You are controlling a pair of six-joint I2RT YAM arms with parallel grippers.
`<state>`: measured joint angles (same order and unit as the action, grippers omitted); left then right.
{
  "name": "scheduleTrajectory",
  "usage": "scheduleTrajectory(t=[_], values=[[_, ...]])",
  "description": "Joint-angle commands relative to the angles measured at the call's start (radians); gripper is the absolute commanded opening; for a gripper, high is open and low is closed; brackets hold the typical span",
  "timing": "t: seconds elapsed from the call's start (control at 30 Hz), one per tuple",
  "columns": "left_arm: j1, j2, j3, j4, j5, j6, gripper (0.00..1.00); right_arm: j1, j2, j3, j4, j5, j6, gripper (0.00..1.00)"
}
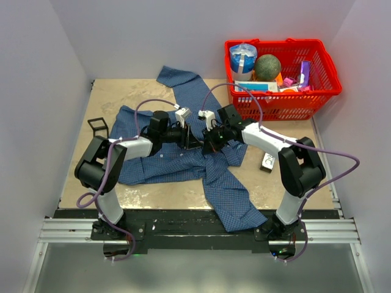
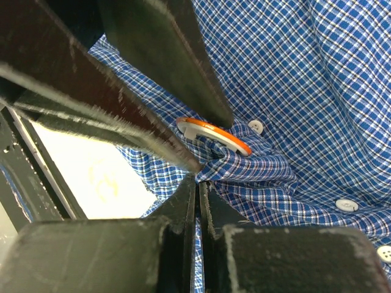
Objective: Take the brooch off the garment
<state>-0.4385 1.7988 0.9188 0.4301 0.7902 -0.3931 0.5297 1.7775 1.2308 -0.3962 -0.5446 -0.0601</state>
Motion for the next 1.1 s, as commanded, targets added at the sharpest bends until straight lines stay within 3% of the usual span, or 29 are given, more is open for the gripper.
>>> scheduleTrajectory(t=[0.0, 0.03, 0.27, 0.7, 1.07], values=[[0.006, -0.015, 0.041, -0.008, -0.046, 0.046, 0.29, 0.003, 0.007, 0.041, 0.037, -0.04, 0.012, 0.0], [0.006, -0.012, 0.043, -0.008, -0.042, 0.054, 0.18, 0.003, 0.008, 0.044, 0.04, -0.04, 0.014, 0.0], [0.006, -0.004, 0.052, -0.033, -0.037, 0.086, 0.01, 0.003, 0.013, 0.05, 0.039, -0.041, 0.023, 0.0], [0.03, -0.018, 0.058, -0.083, -0.028, 0.129, 0.0, -0.008, 0.017, 0.049, -0.007, 0.08, -0.035, 0.0], [0.06, -0.018, 0.043, -0.007, 0.076, 0.065, 0.0, -0.016, 0.031, 0.058, -0.016, 0.097, -0.055, 0.0]])
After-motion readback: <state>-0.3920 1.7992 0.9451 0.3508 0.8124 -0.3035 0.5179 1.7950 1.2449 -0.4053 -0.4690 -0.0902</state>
